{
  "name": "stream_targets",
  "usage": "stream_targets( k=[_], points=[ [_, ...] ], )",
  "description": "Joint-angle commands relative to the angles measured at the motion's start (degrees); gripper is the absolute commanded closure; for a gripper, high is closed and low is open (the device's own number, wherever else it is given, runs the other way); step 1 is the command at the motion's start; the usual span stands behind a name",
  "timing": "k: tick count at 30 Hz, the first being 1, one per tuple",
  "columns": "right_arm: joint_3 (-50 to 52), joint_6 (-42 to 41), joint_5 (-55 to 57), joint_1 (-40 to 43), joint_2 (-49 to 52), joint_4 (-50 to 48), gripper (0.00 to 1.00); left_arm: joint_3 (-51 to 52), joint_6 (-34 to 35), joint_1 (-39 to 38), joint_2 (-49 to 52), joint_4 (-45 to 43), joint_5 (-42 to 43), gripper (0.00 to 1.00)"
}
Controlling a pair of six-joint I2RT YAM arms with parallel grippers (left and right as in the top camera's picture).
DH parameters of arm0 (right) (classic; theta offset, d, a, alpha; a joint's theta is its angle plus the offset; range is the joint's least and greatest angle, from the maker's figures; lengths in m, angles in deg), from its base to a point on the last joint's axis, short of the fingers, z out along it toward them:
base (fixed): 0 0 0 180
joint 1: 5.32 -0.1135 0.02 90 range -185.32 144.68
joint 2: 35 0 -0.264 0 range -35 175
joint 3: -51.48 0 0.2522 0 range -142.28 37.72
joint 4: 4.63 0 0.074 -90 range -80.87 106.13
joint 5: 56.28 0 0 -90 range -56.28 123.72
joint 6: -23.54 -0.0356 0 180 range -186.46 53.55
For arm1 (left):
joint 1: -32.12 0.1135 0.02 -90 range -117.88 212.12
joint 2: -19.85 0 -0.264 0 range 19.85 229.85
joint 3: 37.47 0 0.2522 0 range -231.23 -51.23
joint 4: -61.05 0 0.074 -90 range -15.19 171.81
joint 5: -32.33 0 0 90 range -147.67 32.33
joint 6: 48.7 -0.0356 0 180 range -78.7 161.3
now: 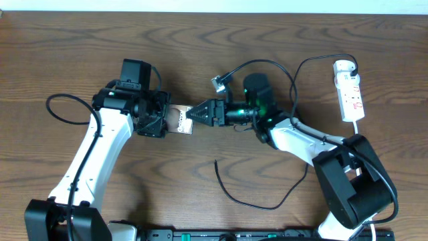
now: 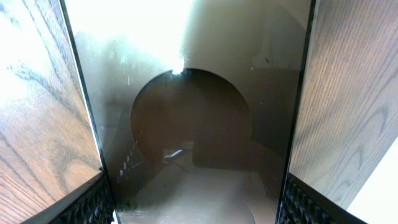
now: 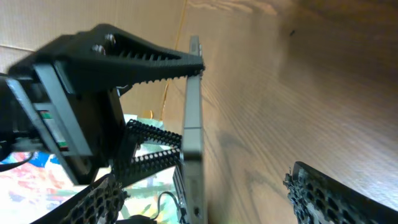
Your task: Plug charger to phone and switch on socket
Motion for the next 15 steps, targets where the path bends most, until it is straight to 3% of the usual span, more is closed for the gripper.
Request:
stream_targets(
  k=[1,15],
  points=[
    [-0.9,-1.0,3.2,-2.6,0.2,-0.1,0.17,-0.5,5.8,-1.5,-1.3,0.1,-1.7,0.93],
    [-0.9,-1.3,8.1,-6.7,0.2,-0.1,0.28,-0.6,11.9,-5.6,-1.3,0.1,-1.4,0.93]
  ],
)
